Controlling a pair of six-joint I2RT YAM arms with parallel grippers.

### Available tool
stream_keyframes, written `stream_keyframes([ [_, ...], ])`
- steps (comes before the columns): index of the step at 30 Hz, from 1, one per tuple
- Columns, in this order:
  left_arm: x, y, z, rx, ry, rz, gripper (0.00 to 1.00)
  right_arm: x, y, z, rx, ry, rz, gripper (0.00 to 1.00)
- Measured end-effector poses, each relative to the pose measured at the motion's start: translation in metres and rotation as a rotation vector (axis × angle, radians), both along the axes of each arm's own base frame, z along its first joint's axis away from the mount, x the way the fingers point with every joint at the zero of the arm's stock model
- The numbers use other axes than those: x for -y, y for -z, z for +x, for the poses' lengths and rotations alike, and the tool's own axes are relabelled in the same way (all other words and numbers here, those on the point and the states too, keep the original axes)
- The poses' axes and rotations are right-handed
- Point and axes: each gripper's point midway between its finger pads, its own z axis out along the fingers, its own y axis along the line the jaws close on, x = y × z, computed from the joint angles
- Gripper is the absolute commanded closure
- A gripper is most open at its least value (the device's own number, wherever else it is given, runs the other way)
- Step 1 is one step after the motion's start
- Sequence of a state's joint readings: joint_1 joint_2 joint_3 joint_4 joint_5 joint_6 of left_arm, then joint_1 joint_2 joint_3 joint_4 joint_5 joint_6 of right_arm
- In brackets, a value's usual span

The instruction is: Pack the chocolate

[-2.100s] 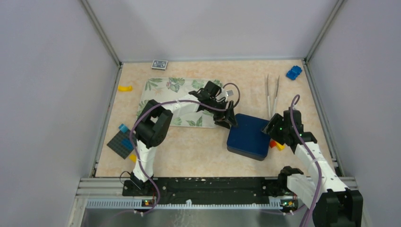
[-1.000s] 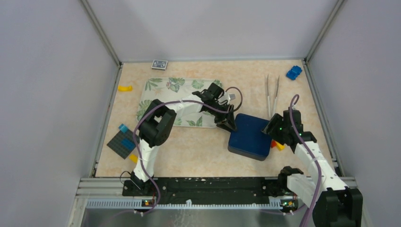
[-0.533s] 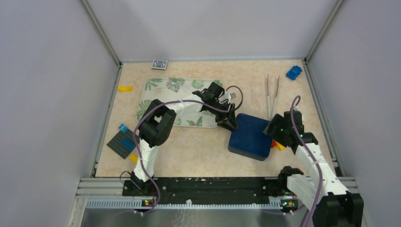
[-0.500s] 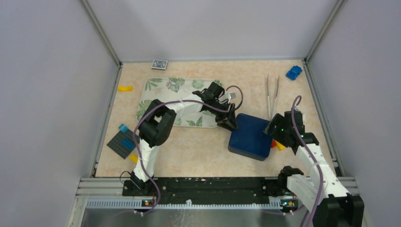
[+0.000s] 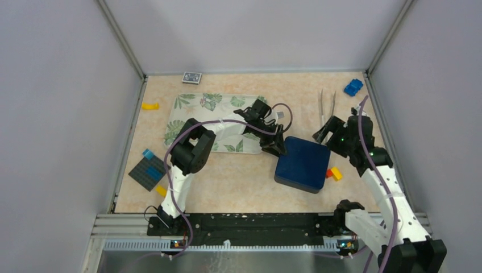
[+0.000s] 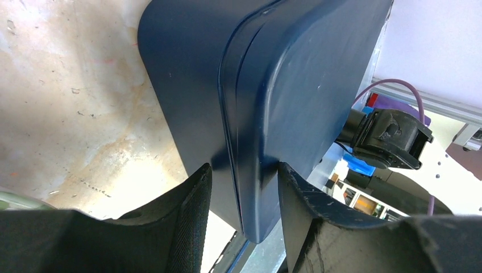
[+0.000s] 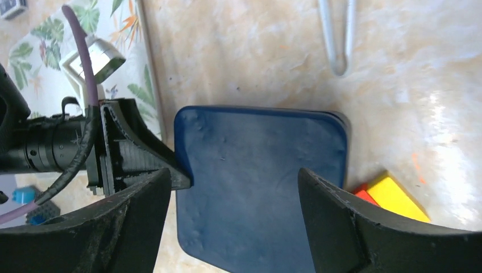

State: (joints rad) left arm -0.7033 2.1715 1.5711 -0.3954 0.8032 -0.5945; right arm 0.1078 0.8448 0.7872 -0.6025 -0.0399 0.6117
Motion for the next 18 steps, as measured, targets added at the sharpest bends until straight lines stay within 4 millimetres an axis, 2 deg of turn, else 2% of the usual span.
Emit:
stream_keyframes([
  [5, 0.0, 0.0, 0.001, 0.003, -0.003, 0.002, 0.48, -0.018, 0.023, 0.008, -0.035, -0.069, 0.024, 0.2],
  [10, 0.003, 0.002, 0.004, 0.002, 0.0, -0.006, 0.48, -0.018, 0.082, 0.017, -0.104, -0.057, 0.015, 0.2],
  [11, 0.004, 0.002, 0.005, 0.001, 0.002, -0.009, 0.48, -0.02, 0.076, 0.03, -0.053, -0.054, 0.02, 0.2],
  [14, 0.006, 0.003, 0.007, -0.001, 0.006, -0.019, 0.48, -0.024, 0.071, 0.052, 0.012, -0.053, 0.036, 0.2],
  [18, 0.007, 0.003, 0.01, -0.001, 0.006, -0.029, 0.49, -0.025, 0.069, 0.055, 0.029, -0.056, 0.042, 0.2],
])
